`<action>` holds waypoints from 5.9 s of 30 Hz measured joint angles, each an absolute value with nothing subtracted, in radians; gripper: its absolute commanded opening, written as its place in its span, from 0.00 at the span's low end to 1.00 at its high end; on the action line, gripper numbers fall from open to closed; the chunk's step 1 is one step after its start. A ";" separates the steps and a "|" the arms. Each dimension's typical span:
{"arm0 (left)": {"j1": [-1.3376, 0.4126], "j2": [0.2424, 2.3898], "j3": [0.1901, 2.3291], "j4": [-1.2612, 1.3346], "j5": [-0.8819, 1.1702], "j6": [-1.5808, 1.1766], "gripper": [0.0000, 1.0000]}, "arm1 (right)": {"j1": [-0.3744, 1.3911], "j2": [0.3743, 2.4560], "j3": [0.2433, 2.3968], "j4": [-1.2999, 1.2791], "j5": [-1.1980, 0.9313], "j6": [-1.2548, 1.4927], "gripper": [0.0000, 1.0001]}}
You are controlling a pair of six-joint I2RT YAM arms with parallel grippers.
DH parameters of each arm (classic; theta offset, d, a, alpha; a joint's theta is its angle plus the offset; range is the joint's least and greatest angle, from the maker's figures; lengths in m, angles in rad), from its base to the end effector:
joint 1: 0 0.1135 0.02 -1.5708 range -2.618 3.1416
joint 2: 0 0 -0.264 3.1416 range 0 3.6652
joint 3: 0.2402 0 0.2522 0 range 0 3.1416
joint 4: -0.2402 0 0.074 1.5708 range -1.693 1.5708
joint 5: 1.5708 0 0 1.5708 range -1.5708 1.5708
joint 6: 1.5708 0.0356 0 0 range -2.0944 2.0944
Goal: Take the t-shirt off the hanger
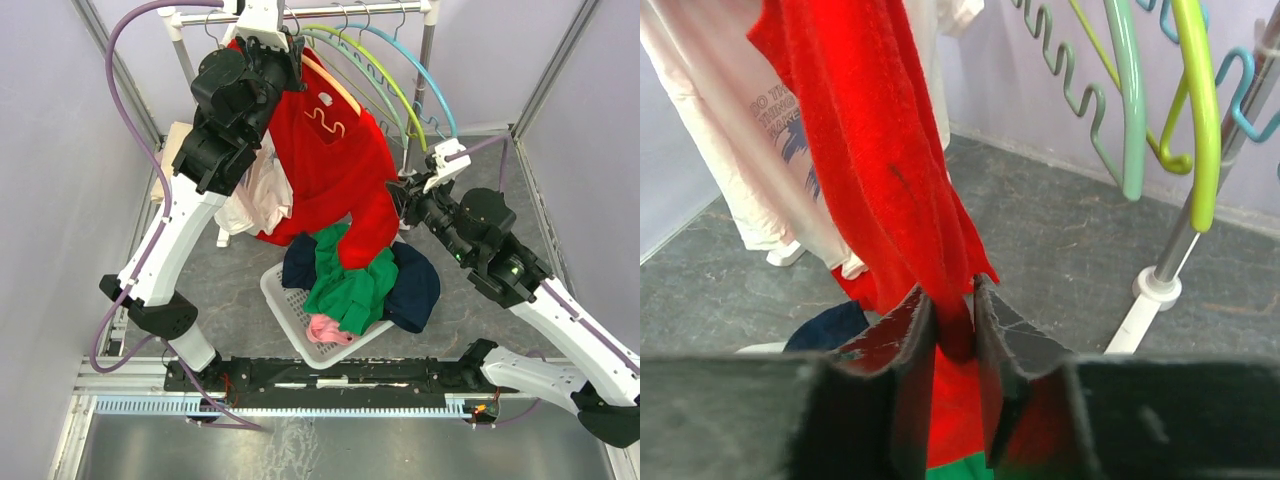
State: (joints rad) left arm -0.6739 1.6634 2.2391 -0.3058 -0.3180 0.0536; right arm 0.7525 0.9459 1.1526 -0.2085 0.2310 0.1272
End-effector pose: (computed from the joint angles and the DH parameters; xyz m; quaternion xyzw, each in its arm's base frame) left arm 0.2579 -0.1917 0.5888 0.0950 0.6036 -0.1485 0.7775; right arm 0.1528 0.1319 0.4364 -0.1388 0.6940 0.2250 0.6697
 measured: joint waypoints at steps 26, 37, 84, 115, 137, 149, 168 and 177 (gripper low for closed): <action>-0.674 1.662 2.242 -0.367 -0.339 0.057 0.03 | 0.682 1.032 0.973 -0.195 0.656 0.353 0.01; -0.675 1.650 2.242 -0.371 -0.338 0.059 0.03 | 0.633 0.995 0.918 -0.151 0.655 0.441 0.02; -0.698 1.528 1.788 -0.227 -0.028 -0.019 0.03 | 0.619 1.001 1.448 -0.228 0.084 0.259 0.67; -0.759 1.558 1.774 -0.229 -0.085 -0.089 0.03 | 0.620 1.200 1.480 -0.384 0.007 0.268 0.58; -0.774 1.565 1.788 -0.229 -0.104 -0.093 0.09 | 0.622 1.204 1.468 -0.382 0.001 0.274 0.12; -0.776 1.568 1.779 -0.172 -0.111 -0.094 0.72 | 0.627 1.183 1.393 -0.360 0.022 0.283 0.02; -0.776 1.384 1.498 -0.098 -0.241 -0.091 0.81 | 0.627 1.096 1.328 -0.292 0.076 0.280 0.02; -0.767 1.372 1.399 -0.134 -0.318 -0.094 0.82 | 0.627 1.038 1.312 -0.273 0.137 0.236 0.02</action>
State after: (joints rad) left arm -0.7673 1.3724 1.3987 -0.1337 -0.3176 -0.0944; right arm 0.6270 1.0382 1.3121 -0.2726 0.1368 0.2363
